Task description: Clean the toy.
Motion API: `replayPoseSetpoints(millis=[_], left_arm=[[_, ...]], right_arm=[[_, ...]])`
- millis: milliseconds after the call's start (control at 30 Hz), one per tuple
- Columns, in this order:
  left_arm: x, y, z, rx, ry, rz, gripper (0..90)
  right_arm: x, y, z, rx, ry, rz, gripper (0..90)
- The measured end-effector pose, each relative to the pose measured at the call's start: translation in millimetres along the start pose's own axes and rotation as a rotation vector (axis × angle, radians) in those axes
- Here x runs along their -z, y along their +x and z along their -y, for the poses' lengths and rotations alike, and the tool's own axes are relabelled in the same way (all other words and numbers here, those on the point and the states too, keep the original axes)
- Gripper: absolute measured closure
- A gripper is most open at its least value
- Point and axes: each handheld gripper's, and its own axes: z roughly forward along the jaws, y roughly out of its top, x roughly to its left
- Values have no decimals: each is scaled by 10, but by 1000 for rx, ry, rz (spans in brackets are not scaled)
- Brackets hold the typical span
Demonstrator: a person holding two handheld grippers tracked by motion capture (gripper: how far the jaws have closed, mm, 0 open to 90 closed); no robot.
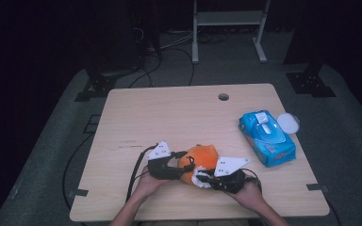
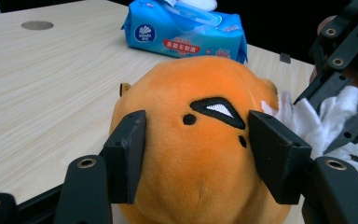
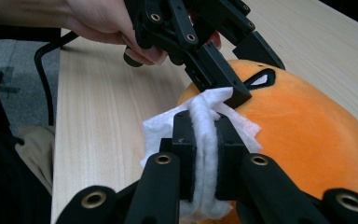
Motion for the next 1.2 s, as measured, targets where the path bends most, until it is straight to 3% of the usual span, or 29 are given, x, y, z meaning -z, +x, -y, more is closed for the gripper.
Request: replayPoseSetpoints(millis=[100,200,267,400,433,467,500,533,600,633,700,733,833,967,1033,1067,1100,1133,1200], left_arm=[[4,6,8,-13,2,1,396],[-9,-14,11,-33,8,10,394],[-12,-28,8,-43,12,10,381],[-9,-34,-10,-20,-6,32,282],[-6,-28,-24,-12,-2,32,234],[-19,-12,-40,32,-9,41,178],[-19,-12,-40,32,-9,41,180],[-28,-18,-36,27,-7,41,213],[-34,-60,-19,-16,8,30,264],[-34,-60,-19,-16,8,30,285],[-41,-108,-29,-58,22,28,302],[-54,-167,-38,-97,38,31,313],[-59,-209,-44,-118,43,33,308],[-14,-176,-123,-33,-10,115,195],[-7,-179,-142,-32,-16,118,188],[-24,-187,-173,-31,13,91,136],[-24,-187,-173,-31,13,91,104],[-77,-154,-148,-2,74,71,94],[-108,-120,-76,47,74,95,141]], right_arm=[[114,-87,34,-28,-14,34,810],[282,-249,100,-82,-40,103,810],[390,-432,194,-152,-45,142,810],[393,-468,252,-180,-33,118,810],[380,-438,255,-175,-32,109,810],[354,-349,233,-156,-34,67,811],[354,-349,233,-156,-34,67,811],[323,-267,195,-137,-36,33,810],[305,-232,156,-115,-28,42,810],[305,-232,156,-115,-28,42,810],[308,-271,126,-124,-40,55,811],[313,-358,101,-157,-63,85,811],[306,-436,108,-186,-67,98,810],[290,-370,169,-176,-47,75,811],[297,-323,187,-171,-50,57,811],[300,-242,218,-165,-58,11,812],[303,-214,220,-157,-59,0,812],[309,-179,211,-146,-60,-6,812],[319,-156,174,-128,-54,5,812]])
